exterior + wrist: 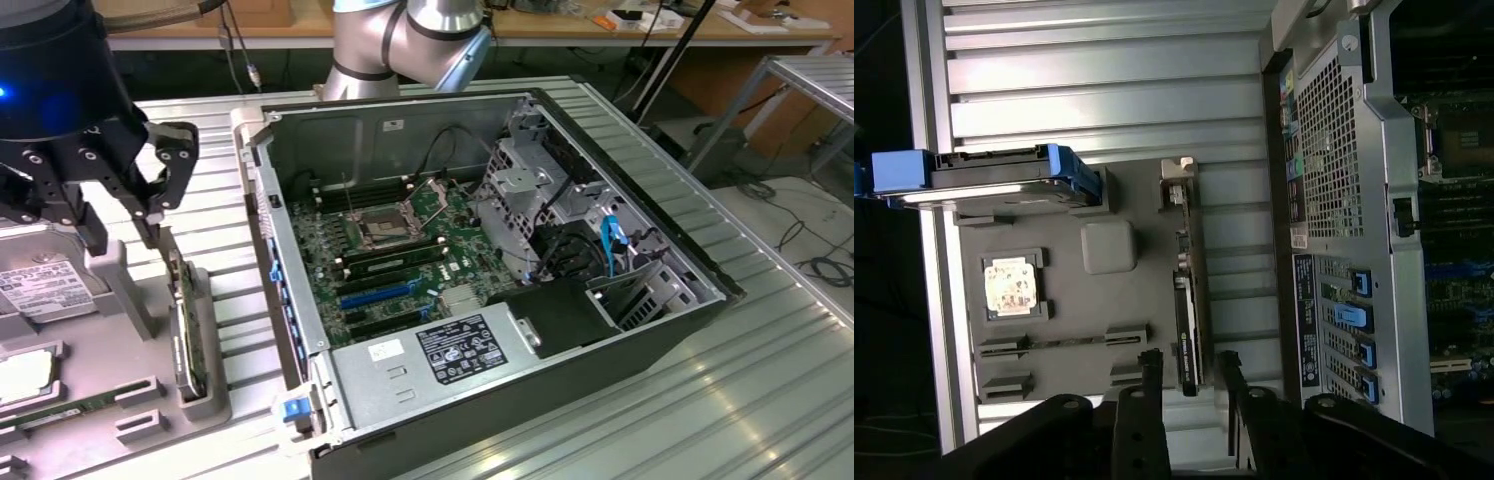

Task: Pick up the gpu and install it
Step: 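Pick up the gpu and move the gpu toward the slot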

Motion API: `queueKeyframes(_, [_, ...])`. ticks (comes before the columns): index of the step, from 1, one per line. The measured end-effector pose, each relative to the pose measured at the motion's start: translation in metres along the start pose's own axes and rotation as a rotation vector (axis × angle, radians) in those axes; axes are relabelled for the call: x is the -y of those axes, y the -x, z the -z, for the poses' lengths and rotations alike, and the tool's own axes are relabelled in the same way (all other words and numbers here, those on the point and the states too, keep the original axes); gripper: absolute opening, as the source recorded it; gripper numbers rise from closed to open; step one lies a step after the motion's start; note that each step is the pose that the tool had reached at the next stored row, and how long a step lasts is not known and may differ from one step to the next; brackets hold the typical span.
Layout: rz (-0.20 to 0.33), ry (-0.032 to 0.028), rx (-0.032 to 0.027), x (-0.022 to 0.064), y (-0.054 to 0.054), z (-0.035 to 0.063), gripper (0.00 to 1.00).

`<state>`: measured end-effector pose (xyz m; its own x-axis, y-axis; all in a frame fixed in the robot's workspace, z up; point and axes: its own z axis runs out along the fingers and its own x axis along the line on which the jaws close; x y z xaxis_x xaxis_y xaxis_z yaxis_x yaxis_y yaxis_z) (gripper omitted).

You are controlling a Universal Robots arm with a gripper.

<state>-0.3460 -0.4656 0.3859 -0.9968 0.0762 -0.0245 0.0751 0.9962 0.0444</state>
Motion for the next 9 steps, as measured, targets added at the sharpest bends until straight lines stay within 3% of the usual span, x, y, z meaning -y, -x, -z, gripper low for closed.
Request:
queueKeyframes(4, [0.000, 0.0000, 0.0000, 0.0000, 0.0000, 0.0000, 0.54])
queueKeyframes(9, [0.000, 0.0000, 0.0000, 0.0000, 0.0000, -0.0004, 0.54])
